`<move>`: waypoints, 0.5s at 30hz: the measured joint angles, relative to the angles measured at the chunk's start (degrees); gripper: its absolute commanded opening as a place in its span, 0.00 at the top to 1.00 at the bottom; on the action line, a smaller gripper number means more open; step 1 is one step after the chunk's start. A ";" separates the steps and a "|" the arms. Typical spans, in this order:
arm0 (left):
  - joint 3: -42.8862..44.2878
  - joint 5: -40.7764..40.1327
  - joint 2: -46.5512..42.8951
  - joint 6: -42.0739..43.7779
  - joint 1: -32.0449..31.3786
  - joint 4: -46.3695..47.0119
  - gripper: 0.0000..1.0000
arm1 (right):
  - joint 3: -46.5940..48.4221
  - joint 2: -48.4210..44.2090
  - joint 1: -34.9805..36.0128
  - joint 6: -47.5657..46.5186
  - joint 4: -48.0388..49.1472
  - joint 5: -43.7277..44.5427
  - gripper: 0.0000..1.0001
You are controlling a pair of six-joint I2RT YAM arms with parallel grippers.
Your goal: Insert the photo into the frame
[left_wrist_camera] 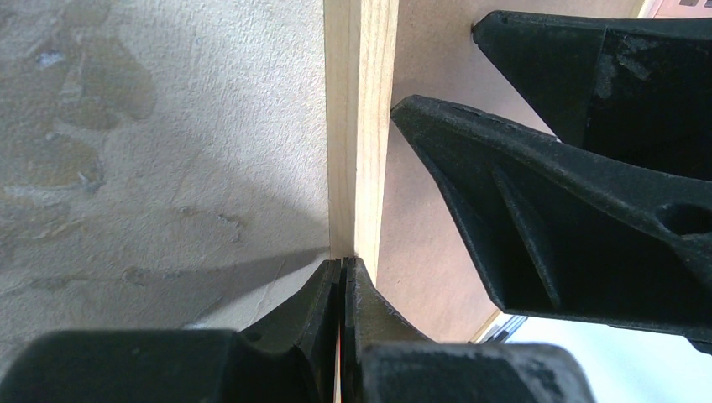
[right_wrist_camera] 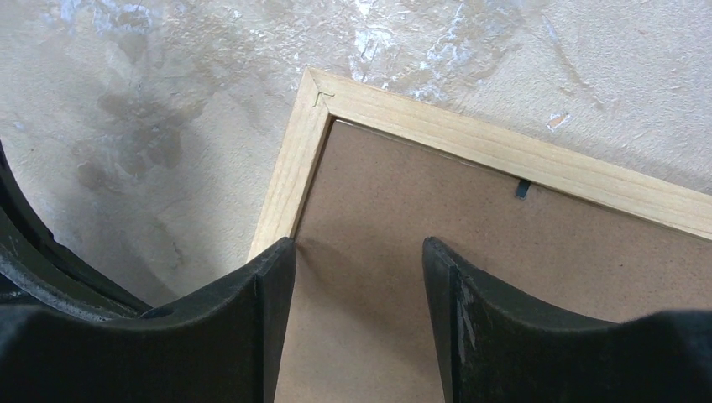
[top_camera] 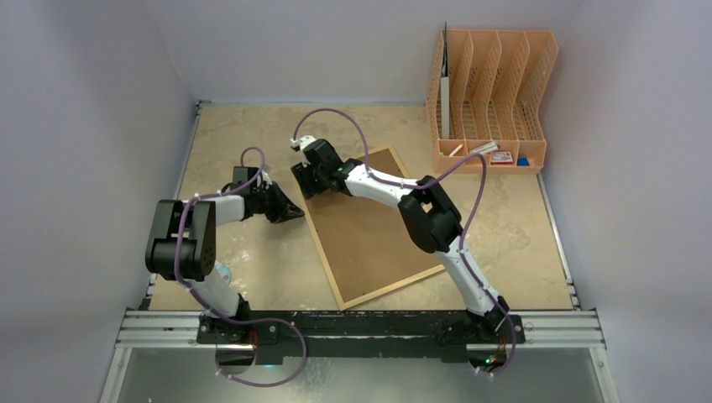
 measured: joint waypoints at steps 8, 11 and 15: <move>0.02 0.04 0.04 0.02 0.02 -0.02 0.97 | -0.37 -0.15 -0.13 -0.57 0.37 -1.57 0.39; 0.02 0.07 0.04 0.02 0.02 -0.02 0.97 | -0.35 -0.15 -0.13 -0.61 0.35 -1.42 0.39; 0.02 0.04 0.04 0.02 0.02 -0.02 0.97 | -0.09 -0.04 -0.09 -0.94 0.04 -0.20 0.40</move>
